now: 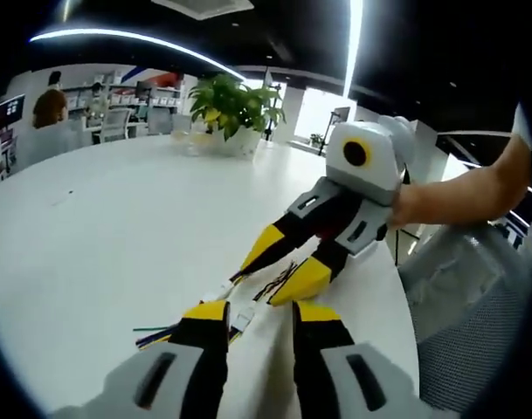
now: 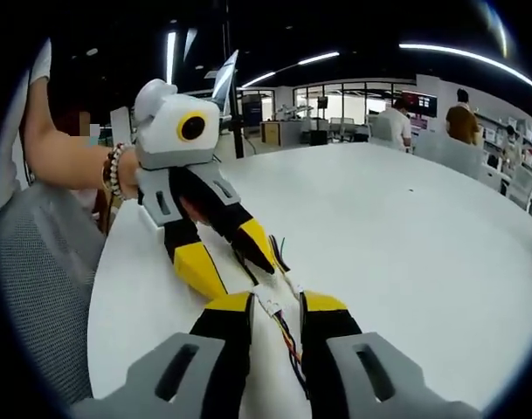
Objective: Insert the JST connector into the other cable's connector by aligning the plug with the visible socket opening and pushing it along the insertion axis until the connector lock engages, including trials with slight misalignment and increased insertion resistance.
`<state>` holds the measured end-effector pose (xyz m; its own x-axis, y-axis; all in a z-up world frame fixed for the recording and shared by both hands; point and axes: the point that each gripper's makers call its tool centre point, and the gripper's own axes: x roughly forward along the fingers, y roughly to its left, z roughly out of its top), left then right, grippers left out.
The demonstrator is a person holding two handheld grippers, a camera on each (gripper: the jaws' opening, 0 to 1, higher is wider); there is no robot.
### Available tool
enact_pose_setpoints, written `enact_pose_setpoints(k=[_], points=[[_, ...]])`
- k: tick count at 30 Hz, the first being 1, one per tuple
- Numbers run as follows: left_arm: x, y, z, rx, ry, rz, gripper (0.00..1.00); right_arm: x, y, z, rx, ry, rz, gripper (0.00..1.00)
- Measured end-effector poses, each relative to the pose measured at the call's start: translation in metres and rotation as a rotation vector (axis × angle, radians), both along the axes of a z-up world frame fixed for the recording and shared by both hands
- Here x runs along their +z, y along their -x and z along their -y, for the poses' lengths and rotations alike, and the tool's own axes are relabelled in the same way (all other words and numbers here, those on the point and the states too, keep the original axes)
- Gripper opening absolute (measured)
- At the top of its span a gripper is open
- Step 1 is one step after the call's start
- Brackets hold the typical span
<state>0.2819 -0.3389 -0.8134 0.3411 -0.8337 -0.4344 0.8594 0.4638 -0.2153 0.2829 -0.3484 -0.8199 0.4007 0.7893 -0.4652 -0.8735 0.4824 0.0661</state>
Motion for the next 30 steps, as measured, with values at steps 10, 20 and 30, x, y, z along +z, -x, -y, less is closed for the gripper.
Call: enact_pose_setpoints(k=[10,20,30], points=[[0.031,-0.013,-0.019,0.132,0.068,0.030,0.45,0.018,-0.002,0.016,-0.081,-0.002,0.011,0.28],[0.054,-0.009,-0.034,0.193,0.094,0.057,0.49,0.039,-0.002,0.033,-0.145,-0.011,0.052,0.30],[0.070,-0.008,-0.048,0.251,0.080,0.101,0.50,0.052,0.005,0.048,-0.199,0.008,0.081,0.32]])
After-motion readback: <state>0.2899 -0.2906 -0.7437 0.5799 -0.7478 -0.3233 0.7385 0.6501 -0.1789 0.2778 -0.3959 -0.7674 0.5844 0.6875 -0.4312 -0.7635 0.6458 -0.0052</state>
